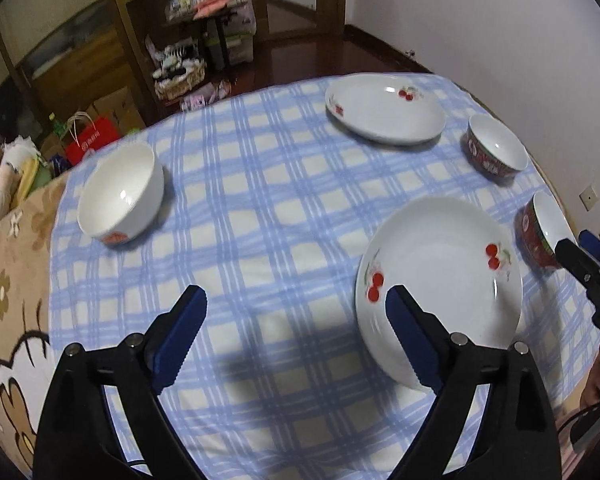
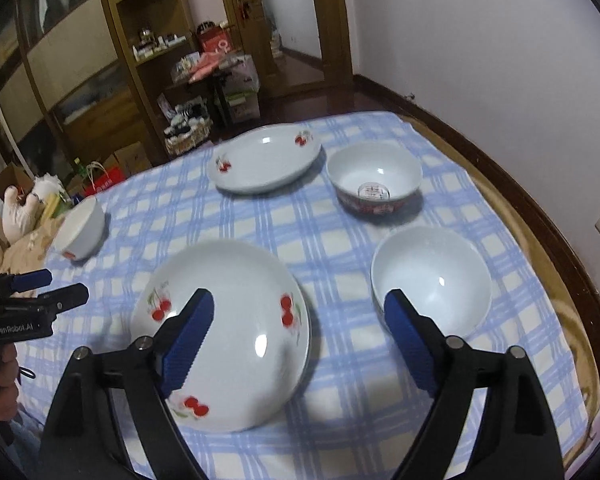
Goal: Organize plates and bowls
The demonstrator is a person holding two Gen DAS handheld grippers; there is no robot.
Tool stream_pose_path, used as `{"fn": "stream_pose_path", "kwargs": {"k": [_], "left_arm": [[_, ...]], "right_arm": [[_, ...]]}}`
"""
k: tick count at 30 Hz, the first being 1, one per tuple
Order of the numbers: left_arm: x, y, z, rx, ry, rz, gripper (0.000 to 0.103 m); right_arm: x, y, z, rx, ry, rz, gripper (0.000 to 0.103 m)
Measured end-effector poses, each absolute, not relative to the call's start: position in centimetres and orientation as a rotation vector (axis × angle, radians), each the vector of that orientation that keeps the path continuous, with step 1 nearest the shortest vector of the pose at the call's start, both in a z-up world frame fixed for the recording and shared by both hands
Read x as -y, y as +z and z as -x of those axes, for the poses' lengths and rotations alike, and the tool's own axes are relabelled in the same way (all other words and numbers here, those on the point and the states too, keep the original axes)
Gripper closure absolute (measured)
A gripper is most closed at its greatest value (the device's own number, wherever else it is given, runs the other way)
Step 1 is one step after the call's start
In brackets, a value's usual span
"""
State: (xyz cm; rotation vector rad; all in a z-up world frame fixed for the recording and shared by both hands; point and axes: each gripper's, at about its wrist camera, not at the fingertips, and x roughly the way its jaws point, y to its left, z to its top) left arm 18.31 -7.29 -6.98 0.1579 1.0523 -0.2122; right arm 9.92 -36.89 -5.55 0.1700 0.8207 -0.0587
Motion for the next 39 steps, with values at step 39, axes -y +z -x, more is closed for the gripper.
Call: {"fn": "stream_pose_path", "kwargs": {"k": [39], "left_arm": [[16.2, -12.6, -44.7, -1.056, -0.188, -0.303, 0.013]], "right_arm": [[39.9, -9.8, -38.8, -1.023, 0.011, -0.109, 0.0]]}}
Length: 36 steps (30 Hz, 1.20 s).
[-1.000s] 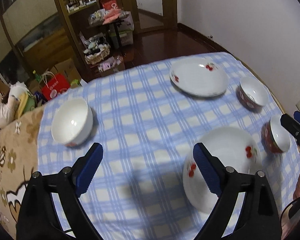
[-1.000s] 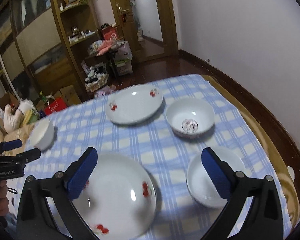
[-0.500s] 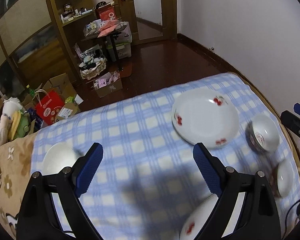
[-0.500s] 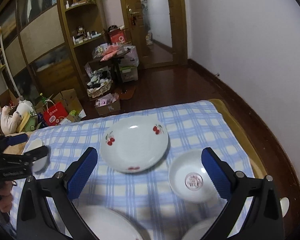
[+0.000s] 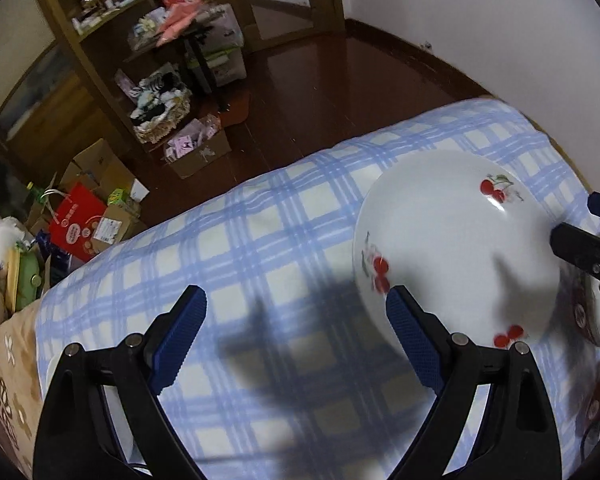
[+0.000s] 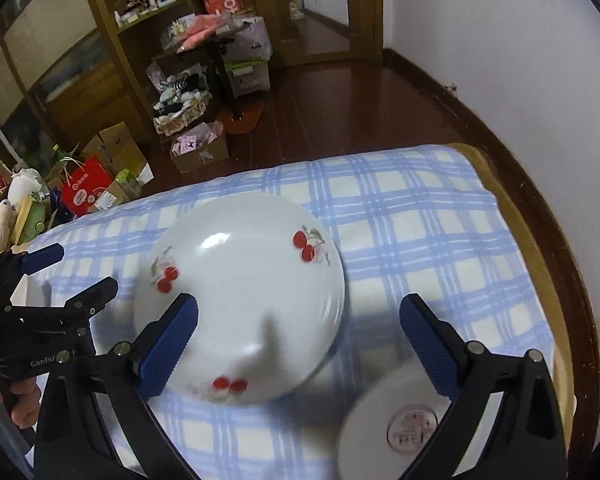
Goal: Organize plates and bowls
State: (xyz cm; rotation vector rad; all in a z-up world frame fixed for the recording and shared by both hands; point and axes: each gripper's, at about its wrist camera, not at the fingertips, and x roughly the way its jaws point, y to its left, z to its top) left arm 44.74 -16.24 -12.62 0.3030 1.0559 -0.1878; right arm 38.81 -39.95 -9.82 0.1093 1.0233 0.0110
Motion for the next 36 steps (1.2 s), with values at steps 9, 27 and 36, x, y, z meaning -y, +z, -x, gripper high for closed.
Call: {"fn": "stream_pose_path", "kwargs": {"k": [9, 27, 36], "left_arm": [[17.5, -16.8, -47.1, -1.166, -0.226, -0.325, 0.02], [20.6, -16.7, -46.4, -1.145, -0.221, -0.274, 0.082], [20.2, -16.1, -46.0, -1.144, -0.222, -0.292, 0.088]], "right_arm": [[42.0, -13.7, -42.3, -1.154, -0.013, -0.138, 0.015], [41.5, -15.1, -42.2, -1.228, 0.012, -0.193, 0.08], [41.1, -14.9, -41.4, -1.195, 0.014, -0.17, 0.081]]}}
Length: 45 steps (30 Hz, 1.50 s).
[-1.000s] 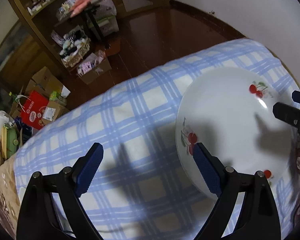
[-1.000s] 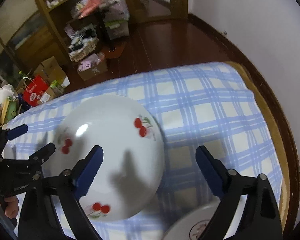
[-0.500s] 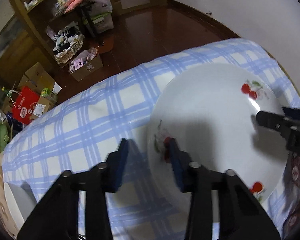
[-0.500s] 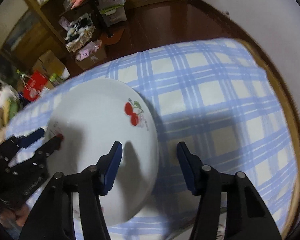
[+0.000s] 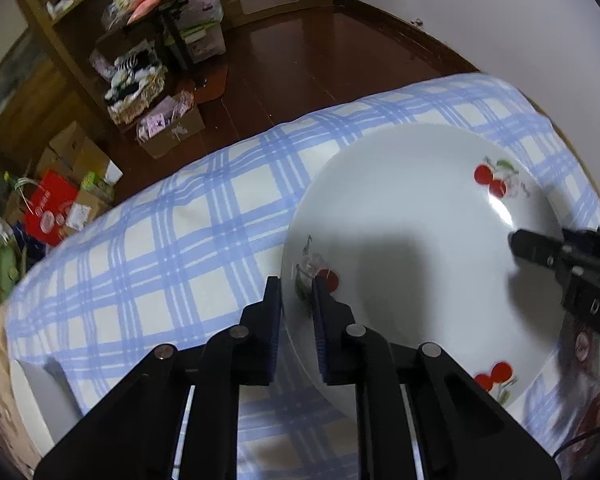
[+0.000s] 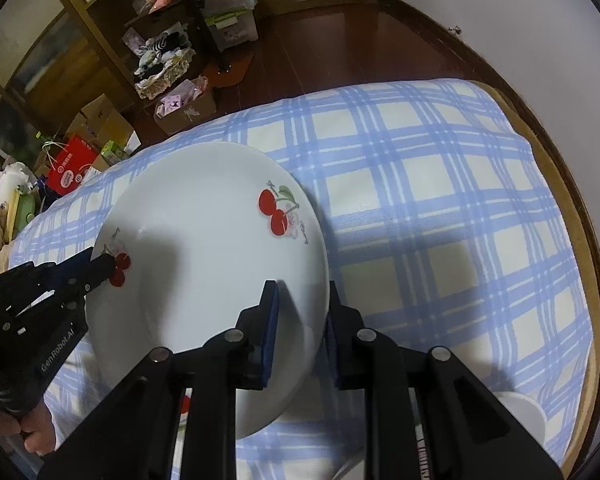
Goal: Organize plates and bowls
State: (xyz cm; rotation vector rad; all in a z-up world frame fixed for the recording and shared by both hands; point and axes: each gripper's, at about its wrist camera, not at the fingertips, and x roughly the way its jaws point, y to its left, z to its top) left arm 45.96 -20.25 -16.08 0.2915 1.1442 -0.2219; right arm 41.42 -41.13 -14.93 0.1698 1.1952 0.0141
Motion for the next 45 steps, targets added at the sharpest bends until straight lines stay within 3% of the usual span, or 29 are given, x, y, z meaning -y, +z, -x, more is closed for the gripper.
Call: {"fn": "stream_pose_path", "kwargs": {"k": [33, 45], "left_arm": [[13.4, -14.2, -41.7, -1.235, -0.267, -0.114, 0.094], [10.7, -10.0, -36.9, -1.205, -0.274, -0.087, 0.094]], "right_arm": [[39.5, -12.8, -36.1, -1.221, 0.123, -0.307, 0.092], [36.6, -8.0, -31.4, -1.16, 0.141, -0.257, 0.093]]}}
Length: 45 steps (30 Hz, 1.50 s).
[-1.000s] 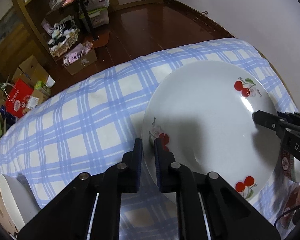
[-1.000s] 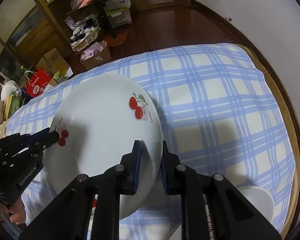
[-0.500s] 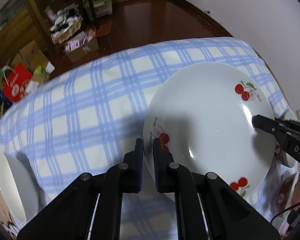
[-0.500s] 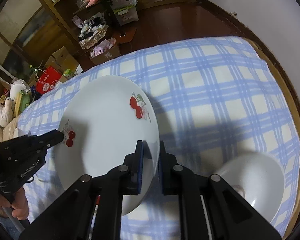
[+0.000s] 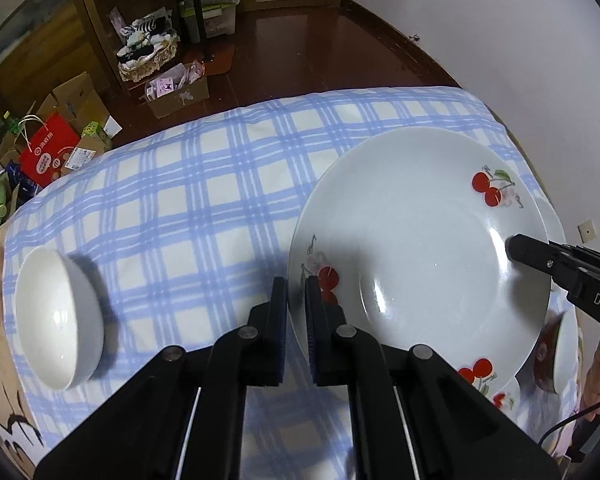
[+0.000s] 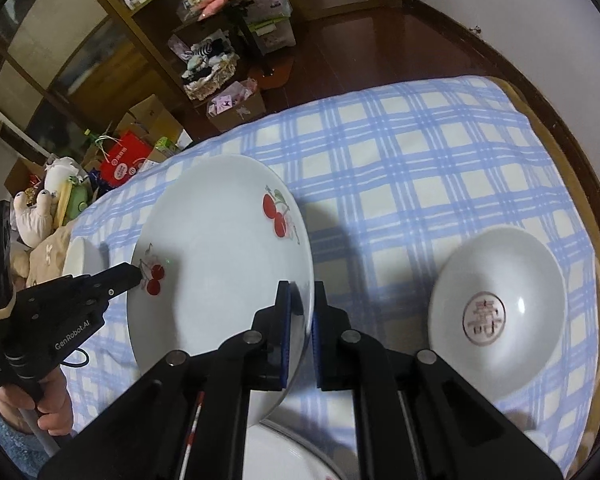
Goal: Organize plates and bowls
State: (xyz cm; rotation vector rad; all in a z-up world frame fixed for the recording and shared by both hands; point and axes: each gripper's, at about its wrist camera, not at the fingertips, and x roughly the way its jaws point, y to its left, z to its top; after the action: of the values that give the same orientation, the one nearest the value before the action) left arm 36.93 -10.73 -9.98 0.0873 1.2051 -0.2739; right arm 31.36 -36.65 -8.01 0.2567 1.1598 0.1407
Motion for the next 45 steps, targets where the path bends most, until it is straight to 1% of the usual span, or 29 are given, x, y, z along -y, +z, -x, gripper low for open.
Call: {"fn": "stream_pose_path", "kwargs": {"k": [8, 13, 22, 25, 29, 33, 45], "left_arm": [[10.1, -7.1, -32.3, -1.191, -0.292, -0.086, 0.094], [9.9, -6.5, -29.2, -1.188, -0.319, -0.046, 0.094], [9.7, -6.7, -23.5, -1.185, -0.321, -0.024, 0.094], [9.4, -7.0, -21.8, -1.185, -0.327, -0.023, 0.094], [9.3, -8.0, -19.8, -1.183, -0.318, -0.056, 0.094], [8.6, -8.9, -18.7, -1.193, -0.319, -0.025, 0.094], [9.2, -12.2, -18.8, -1.236, -0.309, -0.015, 0.094]], "right_arm": [[36.8, -5.5, -26.6, -1.145, 0.159, -0.28, 0.093], [37.0, -4.1, -23.2, -1.125, 0.143, -0.269, 0.093], [37.2, -5.1, -17.4, -1.139, 0.122, -0.302, 0.093], [37.3, -5.8, -15.8, -1.148, 0.11, -0.327, 0.093], [36.6, -6.5, -14.2, -1.138, 0.106, -0.295, 0.093], [36.0, -7.1, -13.1, -1.137, 0.104, -0.271, 0.093], [36.0, -9.7, -13.0, -1.136, 0.066, -0.246, 0.093]]}}
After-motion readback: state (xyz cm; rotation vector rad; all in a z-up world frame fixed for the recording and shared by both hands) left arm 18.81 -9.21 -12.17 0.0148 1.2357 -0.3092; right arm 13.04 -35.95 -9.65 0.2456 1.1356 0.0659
